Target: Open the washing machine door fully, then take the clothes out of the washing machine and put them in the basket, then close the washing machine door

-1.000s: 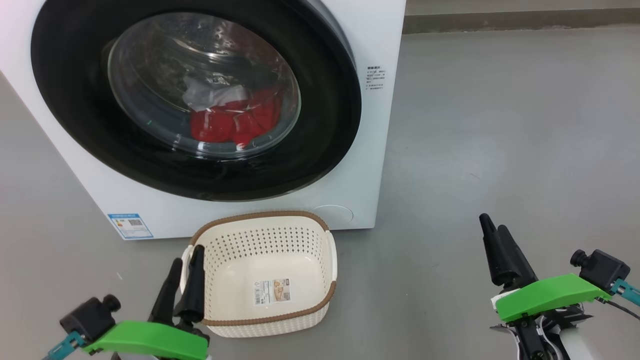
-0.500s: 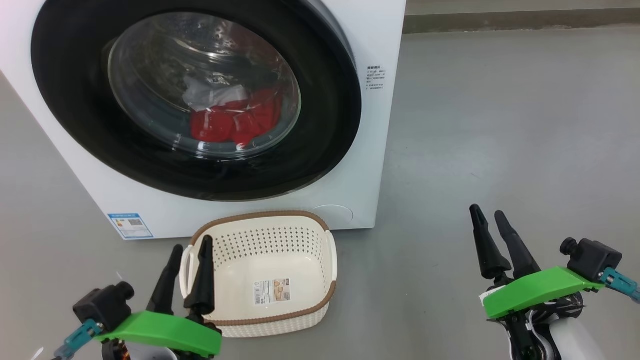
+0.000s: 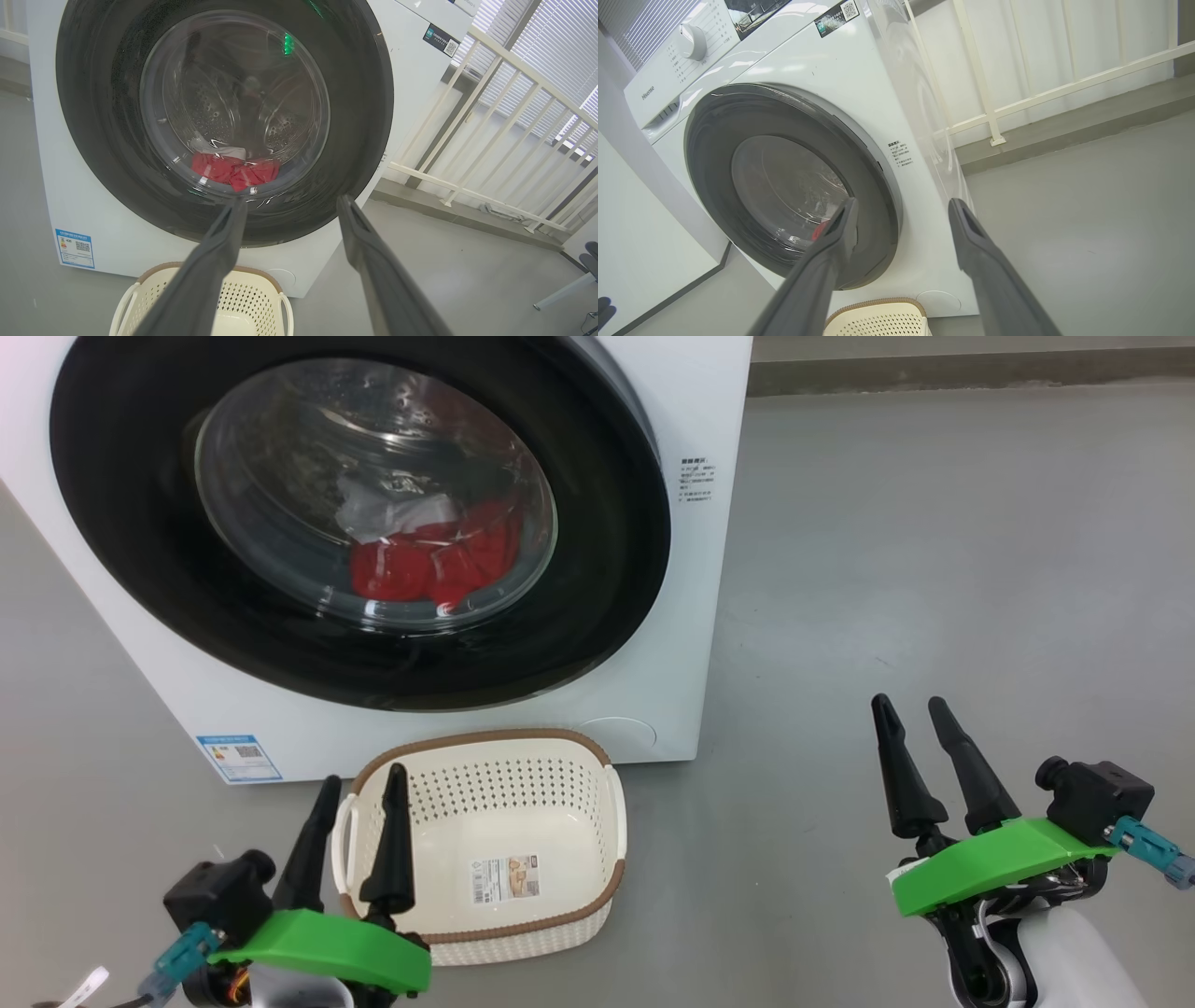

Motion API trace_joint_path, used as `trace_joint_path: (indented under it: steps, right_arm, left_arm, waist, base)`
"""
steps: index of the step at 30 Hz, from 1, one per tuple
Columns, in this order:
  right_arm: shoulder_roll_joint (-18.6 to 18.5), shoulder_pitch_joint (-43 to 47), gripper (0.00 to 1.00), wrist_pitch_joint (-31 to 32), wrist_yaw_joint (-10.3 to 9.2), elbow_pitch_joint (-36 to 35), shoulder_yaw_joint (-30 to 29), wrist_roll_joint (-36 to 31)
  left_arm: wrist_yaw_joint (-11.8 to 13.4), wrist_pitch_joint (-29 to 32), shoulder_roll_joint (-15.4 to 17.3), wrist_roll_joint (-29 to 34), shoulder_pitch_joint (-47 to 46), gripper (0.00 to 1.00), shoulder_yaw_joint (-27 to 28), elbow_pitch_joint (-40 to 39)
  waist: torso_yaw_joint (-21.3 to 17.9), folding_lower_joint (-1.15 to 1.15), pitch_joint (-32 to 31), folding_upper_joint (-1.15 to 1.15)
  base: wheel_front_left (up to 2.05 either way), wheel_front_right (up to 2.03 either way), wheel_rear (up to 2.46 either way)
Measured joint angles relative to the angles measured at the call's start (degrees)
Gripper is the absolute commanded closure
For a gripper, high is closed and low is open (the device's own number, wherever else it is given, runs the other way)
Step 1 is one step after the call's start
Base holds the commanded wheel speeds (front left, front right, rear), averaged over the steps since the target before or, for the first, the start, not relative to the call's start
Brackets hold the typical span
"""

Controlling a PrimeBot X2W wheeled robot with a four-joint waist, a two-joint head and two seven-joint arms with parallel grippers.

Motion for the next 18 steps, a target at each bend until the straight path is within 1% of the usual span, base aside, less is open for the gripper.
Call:
trace_joint_path:
  steps: [5, 6, 11, 18]
  right_arm:
    - [-0.08, -0.53, 0.0, -0.64, 0.0, 0.01, -0.04, -2.89]
    - [-0.13, -1.02, 0.0, -0.98, 0.0, 0.01, -0.04, -4.09]
    - [-0.2, -1.29, 0.0, -1.53, 0.0, 0.0, 0.0, -6.77]
    - [-0.33, -1.39, 0.0, -2.8, 0.01, -0.01, 0.19, -11.39]
  left_arm:
    - [0.63, -0.59, 0.01, 2.58, -0.9, 0.0, -0.36, -0.24]
    - [0.9, -0.86, 0.02, 4.27, -1.01, 0.0, -0.43, -0.34]
    - [1.22, -1.64, 0.02, 6.44, -1.05, 0.0, -0.55, -0.41]
    - [2.42, -2.7, 0.07, 11.18, -2.14, 0.0, -0.79, -0.36]
  waist:
    - [0.0, 0.0, 0.06, 0.0]
    - [-0.01, 0.0, 0.04, 0.0]
    - [-0.05, 0.0, -0.06, 0.0]
    - [-0.02, 0.0, -0.11, 0.0]
  base:
    - [0.0, 0.0, 0.0]
    - [0.0, 0.0, 0.0]
    - [0.0, 0.0, 0.0]
    - [0.0, 0.0, 0.0]
